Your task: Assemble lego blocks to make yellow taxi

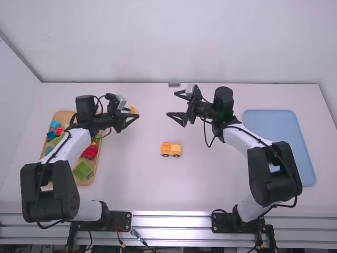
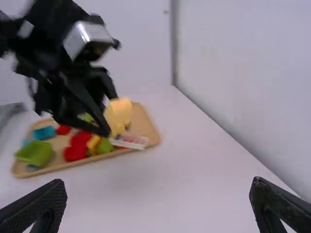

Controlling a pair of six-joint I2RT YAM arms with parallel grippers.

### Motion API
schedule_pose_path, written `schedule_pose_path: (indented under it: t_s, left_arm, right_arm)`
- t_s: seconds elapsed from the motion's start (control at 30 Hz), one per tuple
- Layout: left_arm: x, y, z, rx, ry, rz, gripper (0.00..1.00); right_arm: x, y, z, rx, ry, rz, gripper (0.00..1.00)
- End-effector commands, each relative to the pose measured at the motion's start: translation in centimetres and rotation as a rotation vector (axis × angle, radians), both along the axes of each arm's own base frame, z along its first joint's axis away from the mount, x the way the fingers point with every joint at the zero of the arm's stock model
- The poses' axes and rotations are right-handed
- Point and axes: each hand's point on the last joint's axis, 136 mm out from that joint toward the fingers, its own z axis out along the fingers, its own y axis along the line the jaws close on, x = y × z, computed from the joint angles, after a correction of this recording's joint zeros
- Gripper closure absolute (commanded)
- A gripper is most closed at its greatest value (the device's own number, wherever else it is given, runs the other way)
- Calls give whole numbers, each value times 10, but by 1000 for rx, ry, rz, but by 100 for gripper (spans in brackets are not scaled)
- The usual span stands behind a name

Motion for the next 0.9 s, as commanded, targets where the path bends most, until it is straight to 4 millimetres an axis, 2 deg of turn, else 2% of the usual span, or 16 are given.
schedule_pose_path:
  t_s: [0.0, 0.13, 0.23, 0.37, 0.5, 0.63, 0.87]
  left_arm:
    - [-42, -44, 26, -132, -138, -296, 98]
    - [-58, -73, 31, -176, -206, -437, 98]
    - [-63, -92, 37, -193, -227, -499, 98]
    - [-61, -104, 41, -206, -221, -511, 98]
    - [-60, -109, 46, -220, -221, -519, 98]
    - [-55, -111, 45, -205, -228, -494, 98]
    - [-55, -113, 45, -201, -237, -494, 98]
  right_arm:
    - [-36, 2, 8, 37, 52, 226, 1]
    - [-48, 1, 8, 41, 69, 298, 1]
    - [-57, 1, 7, 43, 88, 348, 9]
    - [-61, 0, 8, 46, 84, 372, 15]
    - [-62, 2, 9, 46, 77, 377, 16]
    - [-68, 11, 12, 48, 65, 396, 18]
    - [-61, 28, 14, 47, 86, 326, 25]
